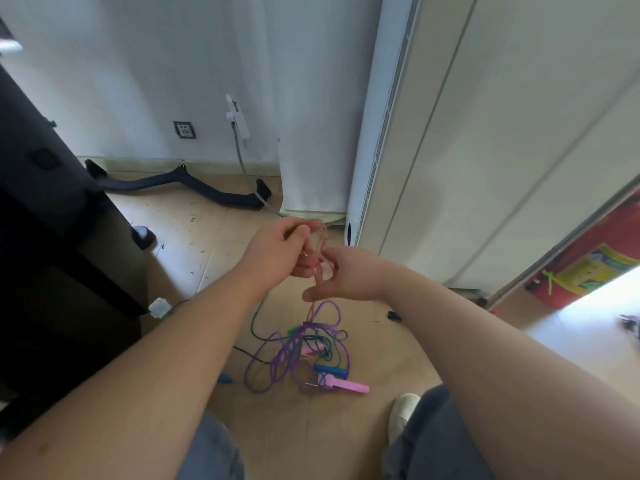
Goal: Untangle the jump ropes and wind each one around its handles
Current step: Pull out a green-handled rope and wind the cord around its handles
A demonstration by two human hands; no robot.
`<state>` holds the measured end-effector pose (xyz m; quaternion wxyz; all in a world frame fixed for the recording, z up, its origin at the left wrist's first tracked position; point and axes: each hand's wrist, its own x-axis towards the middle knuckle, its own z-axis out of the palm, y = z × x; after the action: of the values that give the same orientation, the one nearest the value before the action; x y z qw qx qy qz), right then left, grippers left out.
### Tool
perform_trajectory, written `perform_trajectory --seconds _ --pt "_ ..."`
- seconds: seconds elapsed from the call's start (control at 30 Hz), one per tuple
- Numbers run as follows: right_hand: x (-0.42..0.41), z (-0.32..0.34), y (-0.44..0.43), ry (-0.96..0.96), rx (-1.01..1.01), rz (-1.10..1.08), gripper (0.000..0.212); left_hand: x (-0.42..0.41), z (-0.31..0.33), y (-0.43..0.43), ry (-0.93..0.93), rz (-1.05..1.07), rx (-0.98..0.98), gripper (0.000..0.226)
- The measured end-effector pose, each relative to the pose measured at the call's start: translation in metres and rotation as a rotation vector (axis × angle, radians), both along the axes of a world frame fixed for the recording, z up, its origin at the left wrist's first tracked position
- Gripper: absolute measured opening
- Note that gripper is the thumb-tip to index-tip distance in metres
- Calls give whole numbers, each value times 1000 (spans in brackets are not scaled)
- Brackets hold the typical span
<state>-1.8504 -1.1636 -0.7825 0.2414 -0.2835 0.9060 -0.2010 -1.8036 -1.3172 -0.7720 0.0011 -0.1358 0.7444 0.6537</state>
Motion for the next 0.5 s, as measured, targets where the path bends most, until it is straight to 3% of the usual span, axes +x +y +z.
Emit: perform_trajectory --seconds 0.1,0.2,0.33,0.43,0.5 --pt "7 -2 -5 2 -51 -36 29 6 15 12 69 79 139 23" --pt "14 5 -2 14 -157 -94 36 12 24 14 82 172 133 22" --pt "17 17 10 -115 -434 -282 39 27 26 18 -186 269 197 32" --pt "20 25 15 -220 -592 -375 39 40 23 30 -336 131 219 13" --pt "24 34 17 -308 -720 -429 39 48 15 36 -344 -12 65 31"
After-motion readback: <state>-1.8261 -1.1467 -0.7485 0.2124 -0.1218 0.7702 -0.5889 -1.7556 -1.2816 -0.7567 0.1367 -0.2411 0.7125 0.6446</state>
